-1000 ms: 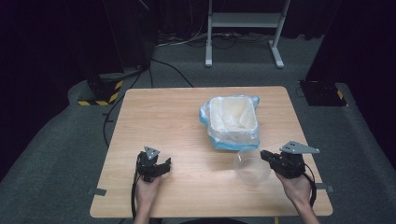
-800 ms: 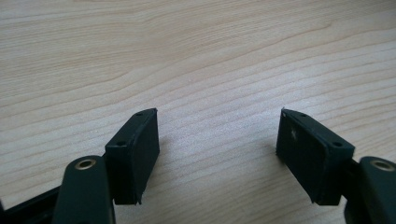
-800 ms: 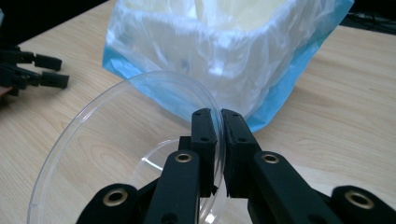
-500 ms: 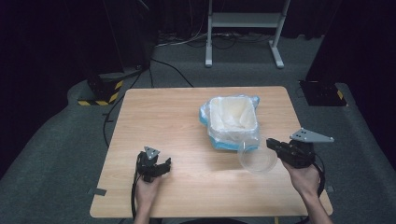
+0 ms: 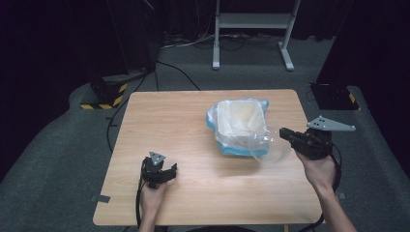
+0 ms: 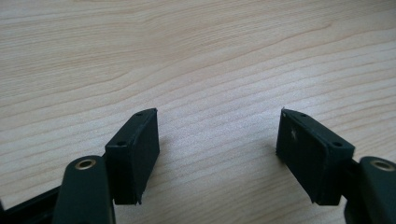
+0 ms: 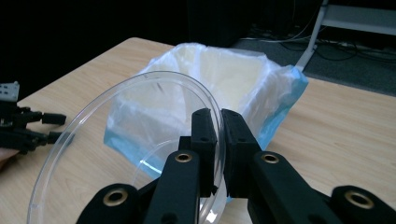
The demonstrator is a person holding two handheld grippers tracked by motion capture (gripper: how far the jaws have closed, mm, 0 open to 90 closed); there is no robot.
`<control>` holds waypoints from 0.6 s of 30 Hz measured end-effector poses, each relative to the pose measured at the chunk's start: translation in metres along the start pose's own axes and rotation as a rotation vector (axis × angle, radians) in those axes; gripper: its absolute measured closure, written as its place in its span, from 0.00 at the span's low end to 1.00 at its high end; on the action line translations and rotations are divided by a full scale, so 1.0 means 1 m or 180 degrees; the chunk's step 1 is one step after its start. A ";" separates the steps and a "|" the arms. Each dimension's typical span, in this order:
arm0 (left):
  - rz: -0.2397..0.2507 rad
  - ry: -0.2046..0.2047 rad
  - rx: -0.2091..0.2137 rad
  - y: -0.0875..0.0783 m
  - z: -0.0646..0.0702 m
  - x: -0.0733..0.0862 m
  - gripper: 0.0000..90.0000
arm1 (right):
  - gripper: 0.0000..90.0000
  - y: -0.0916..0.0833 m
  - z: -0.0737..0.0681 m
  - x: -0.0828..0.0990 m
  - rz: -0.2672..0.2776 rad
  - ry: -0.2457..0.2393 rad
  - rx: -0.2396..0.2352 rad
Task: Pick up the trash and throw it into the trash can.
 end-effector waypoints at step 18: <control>0.0008 -0.0011 -0.0001 0.000 0.000 0.000 0.33 | 0.94 0.022 0.010 -0.036 0.0105 0.0124 0.0092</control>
Point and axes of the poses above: each handheld gripper's, and its own axes: y roughly forward along the jaws, x roughly out of its underside, z roughly to its right, the point moved 3 cm from there along y, roughly forward along the jaws, and after that the axes turned 8 degrees about y, right-handed, at the moved point
